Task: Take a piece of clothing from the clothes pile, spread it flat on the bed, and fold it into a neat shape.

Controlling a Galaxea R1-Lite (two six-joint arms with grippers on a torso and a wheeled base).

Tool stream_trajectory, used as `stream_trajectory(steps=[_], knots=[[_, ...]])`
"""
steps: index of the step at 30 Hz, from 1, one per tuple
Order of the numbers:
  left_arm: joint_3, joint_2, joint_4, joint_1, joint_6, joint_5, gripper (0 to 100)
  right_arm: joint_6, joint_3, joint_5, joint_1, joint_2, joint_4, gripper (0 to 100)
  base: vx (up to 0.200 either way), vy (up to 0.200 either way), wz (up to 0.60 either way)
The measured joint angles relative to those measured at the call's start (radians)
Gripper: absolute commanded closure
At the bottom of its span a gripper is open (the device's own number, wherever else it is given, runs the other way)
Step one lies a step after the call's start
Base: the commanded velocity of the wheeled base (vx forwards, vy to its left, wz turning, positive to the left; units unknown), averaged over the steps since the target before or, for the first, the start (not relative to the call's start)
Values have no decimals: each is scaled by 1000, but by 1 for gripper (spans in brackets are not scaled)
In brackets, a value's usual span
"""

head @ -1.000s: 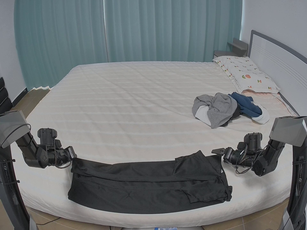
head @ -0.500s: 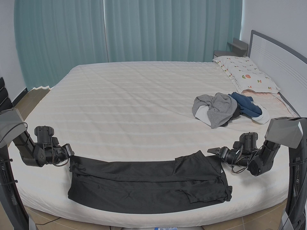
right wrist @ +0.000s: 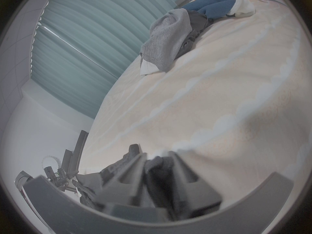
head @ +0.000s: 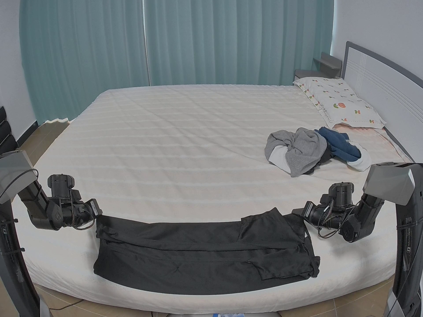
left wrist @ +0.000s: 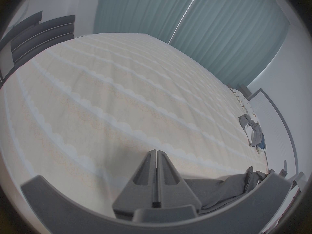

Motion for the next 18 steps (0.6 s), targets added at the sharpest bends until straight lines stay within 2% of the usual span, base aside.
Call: stream_trajectory(steps=[18], knots=[[0,8,6,3,20,-1,100,40,-21,-19,-10,23,-108,100,0,0,0]])
